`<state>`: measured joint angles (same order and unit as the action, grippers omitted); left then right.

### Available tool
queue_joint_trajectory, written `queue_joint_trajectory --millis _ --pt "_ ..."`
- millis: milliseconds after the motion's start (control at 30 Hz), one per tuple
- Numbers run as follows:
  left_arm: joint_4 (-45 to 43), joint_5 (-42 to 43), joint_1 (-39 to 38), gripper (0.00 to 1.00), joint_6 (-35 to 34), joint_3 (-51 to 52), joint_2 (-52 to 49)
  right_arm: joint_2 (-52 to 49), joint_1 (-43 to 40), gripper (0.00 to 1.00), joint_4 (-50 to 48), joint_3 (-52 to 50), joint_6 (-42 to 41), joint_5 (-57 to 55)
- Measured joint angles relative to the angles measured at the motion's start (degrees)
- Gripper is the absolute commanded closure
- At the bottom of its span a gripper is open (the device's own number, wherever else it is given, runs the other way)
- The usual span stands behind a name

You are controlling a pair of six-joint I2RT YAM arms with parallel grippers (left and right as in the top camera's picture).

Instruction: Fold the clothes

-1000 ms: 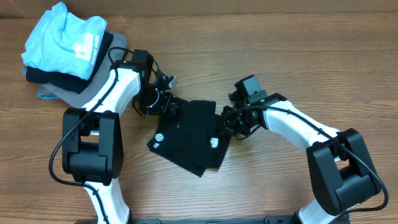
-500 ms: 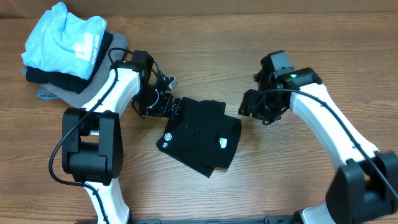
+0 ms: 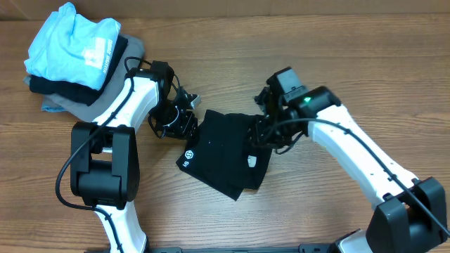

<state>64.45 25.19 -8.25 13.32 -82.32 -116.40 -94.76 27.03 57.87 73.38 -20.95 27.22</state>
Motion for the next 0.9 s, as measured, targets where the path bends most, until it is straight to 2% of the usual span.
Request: queue_joint_trajectory --millis 33,167,267,300,367,500,700,900 --pt "-0.2 0.09 0.0 0.12 0.2 0.0 0.0 -0.04 1.16 0.77 -2.47 -1.38 -1.22 0.2" --pt "-0.31 0.68 0.0 0.05 0.22 0.04 0.0 -0.76 5.77 0.84 -12.87 -8.31 -8.35 1.25" --pt "0.59 1.18 0.0 0.04 0.24 -0.15 0.0 -3.23 8.35 0.85 -21.07 -13.75 -15.34 3.48" --pt "1.09 1.22 0.0 0.03 0.22 -0.44 0.0 -4.66 8.87 0.88 -23.04 -15.45 -18.29 4.44" --pt "2.27 1.38 0.0 0.02 0.24 -1.53 0.0 -7.76 9.27 0.96 -23.78 -18.01 -22.75 5.86" --pt "3.98 1.42 0.0 0.02 0.22 -4.74 0.0 -10.43 6.93 0.96 -22.25 -19.19 -28.15 9.16" --pt "6.34 1.42 0.5 0.0 0.22 -8.59 0.0 -10.51 -4.61 0.96 -15.78 -19.12 -28.87 8.02" --pt "5.7 1.42 0.9 0.0 0.22 -9.55 0.0 -10.54 -14.08 0.95 -15.3 -15.91 -19.76 2.05"
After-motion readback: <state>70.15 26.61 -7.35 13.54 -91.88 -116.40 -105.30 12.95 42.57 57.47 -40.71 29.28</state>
